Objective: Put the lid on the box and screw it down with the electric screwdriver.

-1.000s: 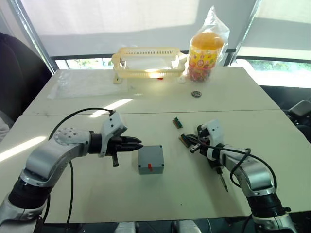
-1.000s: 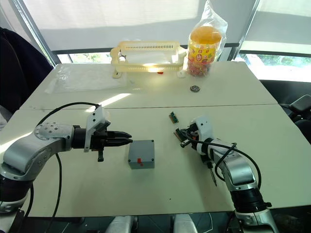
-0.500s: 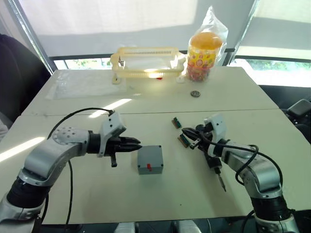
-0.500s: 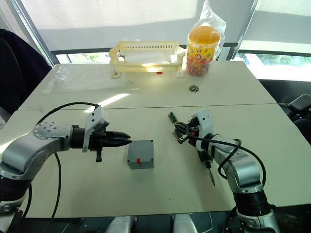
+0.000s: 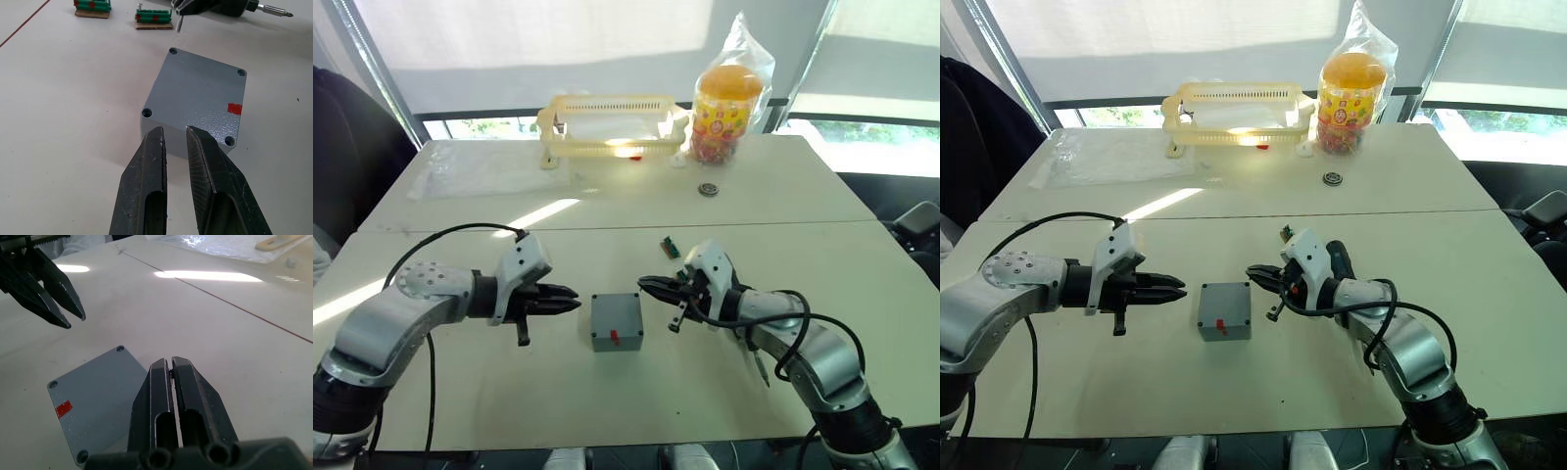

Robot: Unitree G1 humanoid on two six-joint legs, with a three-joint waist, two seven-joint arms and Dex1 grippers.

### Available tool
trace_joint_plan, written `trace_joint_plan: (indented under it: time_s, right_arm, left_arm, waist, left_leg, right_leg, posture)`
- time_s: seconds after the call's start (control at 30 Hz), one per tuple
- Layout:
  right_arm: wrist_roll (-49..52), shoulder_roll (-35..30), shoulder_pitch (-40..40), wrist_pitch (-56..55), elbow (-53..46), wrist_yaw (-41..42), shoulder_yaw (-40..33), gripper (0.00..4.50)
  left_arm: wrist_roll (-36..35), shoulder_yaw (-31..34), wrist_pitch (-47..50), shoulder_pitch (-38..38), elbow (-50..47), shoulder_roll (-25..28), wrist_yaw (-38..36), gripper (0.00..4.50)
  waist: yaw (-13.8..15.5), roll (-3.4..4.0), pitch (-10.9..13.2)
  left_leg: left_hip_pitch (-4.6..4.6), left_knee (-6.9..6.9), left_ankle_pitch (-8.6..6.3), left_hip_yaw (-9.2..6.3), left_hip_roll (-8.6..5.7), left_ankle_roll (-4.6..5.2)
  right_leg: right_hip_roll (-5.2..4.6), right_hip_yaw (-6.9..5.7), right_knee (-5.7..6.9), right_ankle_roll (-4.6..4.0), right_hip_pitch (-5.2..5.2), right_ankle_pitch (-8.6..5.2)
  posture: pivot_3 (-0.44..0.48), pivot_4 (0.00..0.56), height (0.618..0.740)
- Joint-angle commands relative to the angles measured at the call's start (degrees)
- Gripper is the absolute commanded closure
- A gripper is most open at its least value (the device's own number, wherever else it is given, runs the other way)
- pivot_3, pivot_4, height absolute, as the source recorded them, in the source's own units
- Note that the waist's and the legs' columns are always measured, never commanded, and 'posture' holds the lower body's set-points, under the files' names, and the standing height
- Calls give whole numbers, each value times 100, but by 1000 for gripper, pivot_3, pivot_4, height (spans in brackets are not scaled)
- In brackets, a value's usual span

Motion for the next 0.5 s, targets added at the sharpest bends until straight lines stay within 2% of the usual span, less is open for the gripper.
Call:
trace_joint_plan:
  time_s: [0.03,0.5]
  right_arm:
    - [-81,-32,-28,-200,-50,64,22,4457]
    - [-295,70,-49,-468,212,76,227,4457]
  left_arm:
    - [-54,98,-38,-31,-151,21,35,3833]
    - [-52,43,-27,-52,-150,-59,92,3833]
  waist:
    - [0,0,0]
    - [0,0,0]
  left_leg:
    - [0,0,0,0,0,0]
    - [0,1,0,0,0,0]
  right_leg:
    - [0,0,0,1,0,1]
    - [0,0,0,1,0,1]
  posture:
    - [0,150,740]
    - [0,150,740]
